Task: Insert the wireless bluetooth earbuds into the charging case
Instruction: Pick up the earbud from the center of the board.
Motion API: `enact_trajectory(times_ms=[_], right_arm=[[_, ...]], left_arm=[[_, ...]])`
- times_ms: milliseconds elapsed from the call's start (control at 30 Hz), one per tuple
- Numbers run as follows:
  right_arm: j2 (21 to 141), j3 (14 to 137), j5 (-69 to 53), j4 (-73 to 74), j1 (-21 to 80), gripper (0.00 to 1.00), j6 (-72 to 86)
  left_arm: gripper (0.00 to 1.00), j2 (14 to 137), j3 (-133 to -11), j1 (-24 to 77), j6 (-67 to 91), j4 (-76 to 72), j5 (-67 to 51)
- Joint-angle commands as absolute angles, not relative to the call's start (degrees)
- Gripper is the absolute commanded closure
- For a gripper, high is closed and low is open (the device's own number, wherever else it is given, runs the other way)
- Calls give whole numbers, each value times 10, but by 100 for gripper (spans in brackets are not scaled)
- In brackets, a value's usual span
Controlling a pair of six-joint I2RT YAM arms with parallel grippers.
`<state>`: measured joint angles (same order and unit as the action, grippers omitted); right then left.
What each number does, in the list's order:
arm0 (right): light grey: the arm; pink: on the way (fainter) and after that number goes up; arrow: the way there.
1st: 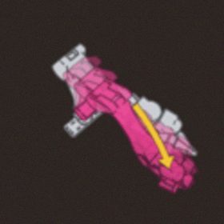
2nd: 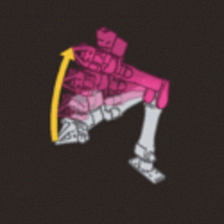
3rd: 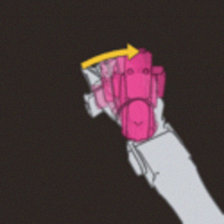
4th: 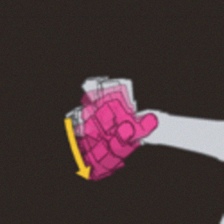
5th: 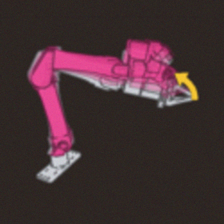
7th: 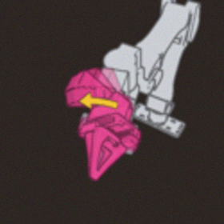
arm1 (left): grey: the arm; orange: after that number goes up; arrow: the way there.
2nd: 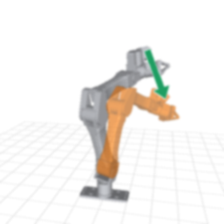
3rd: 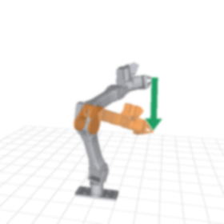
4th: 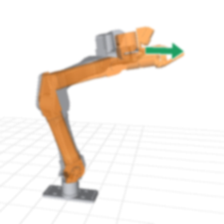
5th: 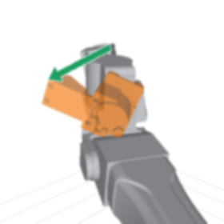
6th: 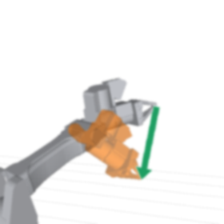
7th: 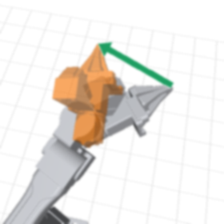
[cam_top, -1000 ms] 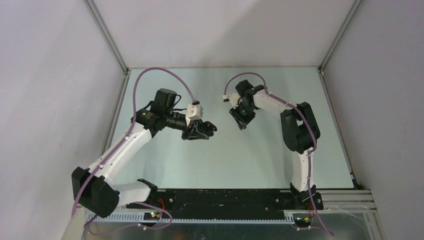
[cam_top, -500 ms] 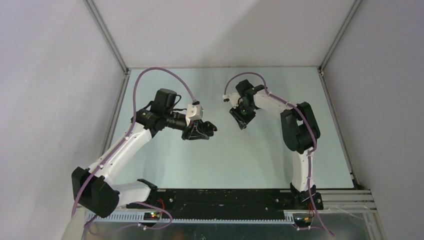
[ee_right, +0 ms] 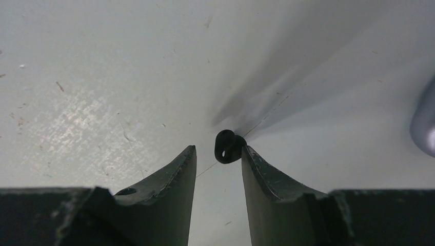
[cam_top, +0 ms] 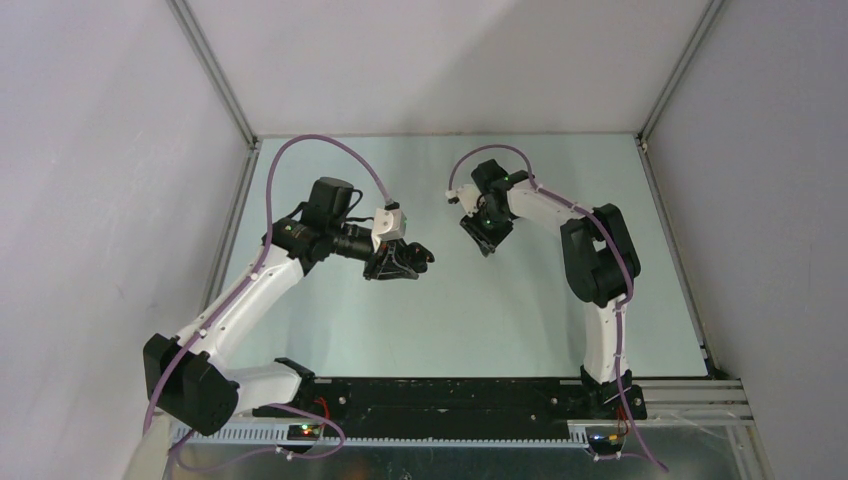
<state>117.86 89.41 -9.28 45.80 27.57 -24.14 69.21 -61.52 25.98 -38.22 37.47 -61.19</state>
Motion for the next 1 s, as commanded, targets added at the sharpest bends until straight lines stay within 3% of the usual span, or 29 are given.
enact_trajectory(times_ms=[0,133,300,433,600,800,967], right_arm=[[1189,882,-80,434,281,58,-249],[1182,874,-65,411,281,62,-243],[1155,860,-60,385,281,81,-238],[1141,854,-61,382,281,86,-238],[1128,860,-98,405,274,84,-235],[1137,903,-274,497,238,84,-211],[1162,892,-269,508,234,82,-205]], left_arm=[[99,681,-631,265,-397,367,-613],[99,680,-631,266,-397,366,-613],[99,681,-630,266,-397,365,-613],[99,681,-630,266,-397,365,-613],[99,681,-630,266,-397,366,-613],[99,680,-629,267,-397,365,-613],[99,682,-631,267,-396,367,-614]])
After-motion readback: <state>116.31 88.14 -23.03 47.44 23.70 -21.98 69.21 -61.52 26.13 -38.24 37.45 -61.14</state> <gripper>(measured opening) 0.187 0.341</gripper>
